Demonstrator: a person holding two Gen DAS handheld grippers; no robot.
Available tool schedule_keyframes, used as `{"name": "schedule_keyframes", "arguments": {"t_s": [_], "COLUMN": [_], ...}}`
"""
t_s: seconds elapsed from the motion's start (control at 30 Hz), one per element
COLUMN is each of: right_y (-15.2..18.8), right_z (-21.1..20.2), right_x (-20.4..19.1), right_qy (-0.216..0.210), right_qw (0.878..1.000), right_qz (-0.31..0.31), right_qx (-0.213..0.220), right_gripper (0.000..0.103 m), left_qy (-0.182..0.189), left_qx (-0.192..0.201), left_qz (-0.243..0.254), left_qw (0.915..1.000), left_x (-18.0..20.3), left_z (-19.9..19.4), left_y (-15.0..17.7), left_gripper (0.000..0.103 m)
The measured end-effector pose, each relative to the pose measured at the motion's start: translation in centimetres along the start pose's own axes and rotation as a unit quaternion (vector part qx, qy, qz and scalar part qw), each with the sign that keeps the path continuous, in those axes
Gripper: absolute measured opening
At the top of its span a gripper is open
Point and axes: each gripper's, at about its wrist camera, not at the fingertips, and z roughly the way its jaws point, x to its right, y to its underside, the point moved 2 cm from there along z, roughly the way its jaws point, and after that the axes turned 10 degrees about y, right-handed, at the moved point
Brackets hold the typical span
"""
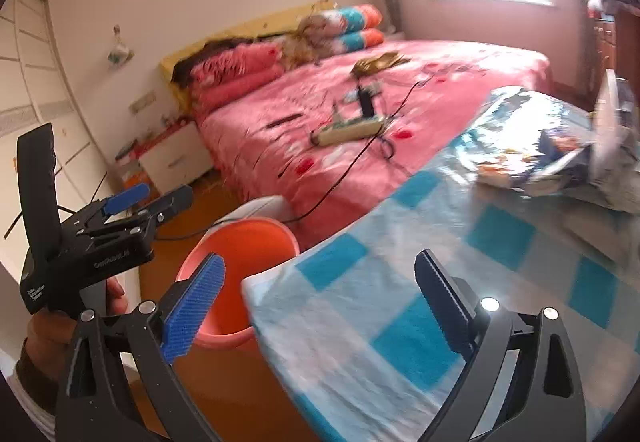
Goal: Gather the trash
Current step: 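Carry both items over the orange bucket and open both tools to drop them, then move both open tools back to the trash pile on the table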
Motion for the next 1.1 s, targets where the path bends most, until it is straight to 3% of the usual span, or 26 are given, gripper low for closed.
{"name": "schedule_keyframes", "arguments": {"t_s": [0.4,0.9,1.1], "right_y": [1.5,3.3,3.8], "right_z": [-5.2,-6.8,-7.2], "right_x": [5.4,13.9,17.1], "right_qy": [0.031,0.044,0.059], "right_qw": [0.996,0.987,0.983], "right_qz": [0.031,0.131,0.157], "right_qx": [0.08,0.077,0.072], "right_gripper": [0.098,0.098,0.098], "left_qy": [0.03,0.075,0.087], "left_qx": [0.002,-0.056,-0.057], "left_qz": [0.048,0.09,0.119], "left_qw": [0.9984,0.9916,0.9874], "left_x": [6.9,13.9,17.0], "left_z": [-0.9,1.1,1.4], "left_y": [-1.2,-1.7,-1.8], "left_gripper": [0.095,0.095,0.095]}}
